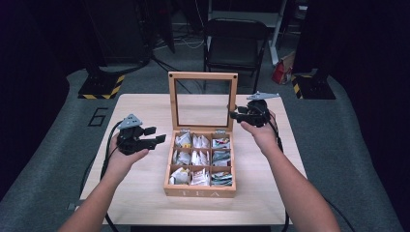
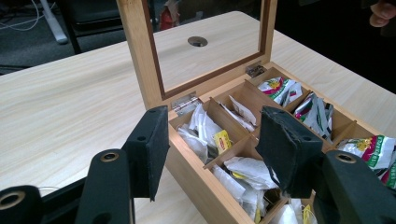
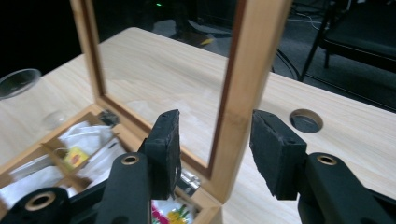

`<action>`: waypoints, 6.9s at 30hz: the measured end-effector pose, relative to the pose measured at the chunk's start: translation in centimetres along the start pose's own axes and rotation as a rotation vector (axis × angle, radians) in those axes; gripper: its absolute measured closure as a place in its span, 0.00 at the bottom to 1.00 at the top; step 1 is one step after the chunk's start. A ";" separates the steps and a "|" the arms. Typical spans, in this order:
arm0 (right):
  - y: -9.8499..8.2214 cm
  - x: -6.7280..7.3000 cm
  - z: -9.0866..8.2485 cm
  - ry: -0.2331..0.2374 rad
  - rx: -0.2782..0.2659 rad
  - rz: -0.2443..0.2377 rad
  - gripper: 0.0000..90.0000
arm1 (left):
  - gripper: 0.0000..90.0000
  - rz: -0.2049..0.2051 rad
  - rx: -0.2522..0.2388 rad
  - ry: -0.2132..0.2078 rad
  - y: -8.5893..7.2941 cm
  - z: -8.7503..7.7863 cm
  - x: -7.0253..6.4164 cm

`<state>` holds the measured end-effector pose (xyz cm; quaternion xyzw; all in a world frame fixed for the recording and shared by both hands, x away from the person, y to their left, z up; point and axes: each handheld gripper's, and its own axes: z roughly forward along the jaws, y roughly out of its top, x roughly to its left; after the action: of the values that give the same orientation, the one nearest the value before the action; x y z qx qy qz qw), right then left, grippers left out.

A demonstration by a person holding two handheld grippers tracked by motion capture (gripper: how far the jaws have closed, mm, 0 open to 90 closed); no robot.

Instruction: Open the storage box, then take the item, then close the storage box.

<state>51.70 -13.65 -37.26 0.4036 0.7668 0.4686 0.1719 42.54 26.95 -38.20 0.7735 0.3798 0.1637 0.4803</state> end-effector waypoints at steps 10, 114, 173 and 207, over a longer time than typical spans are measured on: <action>-1.0 2.6 -2.6 0.043 0.000 -0.069 0.53 | 0.51 0.003 -0.007 0.012 -0.4 -0.4 0.0; -14.0 4.4 -7.0 -0.021 0.044 -0.063 0.51 | 0.83 0.125 0.148 -0.206 -8.5 3.5 -7.1; -14.5 3.8 -6.7 -0.037 0.069 -0.055 0.49 | 0.99 0.035 0.077 -0.083 0.3 -1.8 -2.5; -14.6 4.0 -6.4 -0.027 0.084 -0.055 0.49 | 0.99 -0.076 0.049 0.099 1.0 -2.9 5.2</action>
<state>38.38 -17.69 -46.12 0.3956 0.7942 0.4256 0.1781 44.62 32.36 -36.55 0.7611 0.4361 0.1743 0.4475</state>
